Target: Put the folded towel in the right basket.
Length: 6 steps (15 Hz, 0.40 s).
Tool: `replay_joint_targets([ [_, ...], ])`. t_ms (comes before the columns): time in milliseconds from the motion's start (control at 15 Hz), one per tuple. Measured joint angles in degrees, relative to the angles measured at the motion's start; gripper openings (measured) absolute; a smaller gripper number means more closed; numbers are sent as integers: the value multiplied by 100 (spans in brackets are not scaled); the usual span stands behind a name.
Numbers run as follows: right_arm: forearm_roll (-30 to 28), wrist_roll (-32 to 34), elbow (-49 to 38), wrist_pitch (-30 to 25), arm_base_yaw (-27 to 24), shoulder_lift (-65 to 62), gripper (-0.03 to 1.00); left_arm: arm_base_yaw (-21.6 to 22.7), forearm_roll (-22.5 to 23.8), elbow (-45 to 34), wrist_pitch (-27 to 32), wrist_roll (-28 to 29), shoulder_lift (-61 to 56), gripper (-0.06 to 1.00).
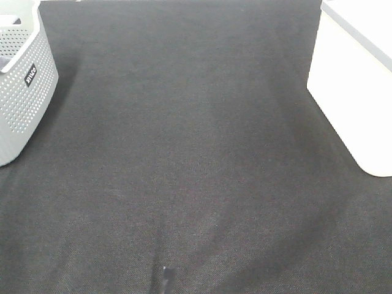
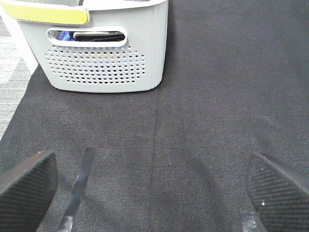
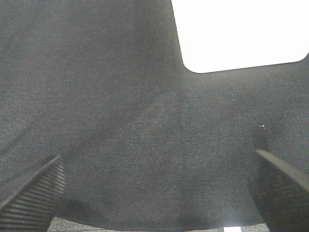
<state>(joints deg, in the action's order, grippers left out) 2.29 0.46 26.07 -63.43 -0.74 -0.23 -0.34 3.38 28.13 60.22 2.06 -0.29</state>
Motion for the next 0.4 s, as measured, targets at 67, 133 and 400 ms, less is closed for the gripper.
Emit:
replay_joint_targets([
  [67, 0, 0, 0, 0, 0, 0, 98, 0, 0, 0, 0, 0, 0, 99],
  [133, 0, 0, 0, 0, 0, 0, 98, 0, 0, 0, 0, 0, 0, 99],
  [400, 0, 0, 0, 6, 0, 0, 98, 0, 0, 0, 0, 0, 0, 99],
])
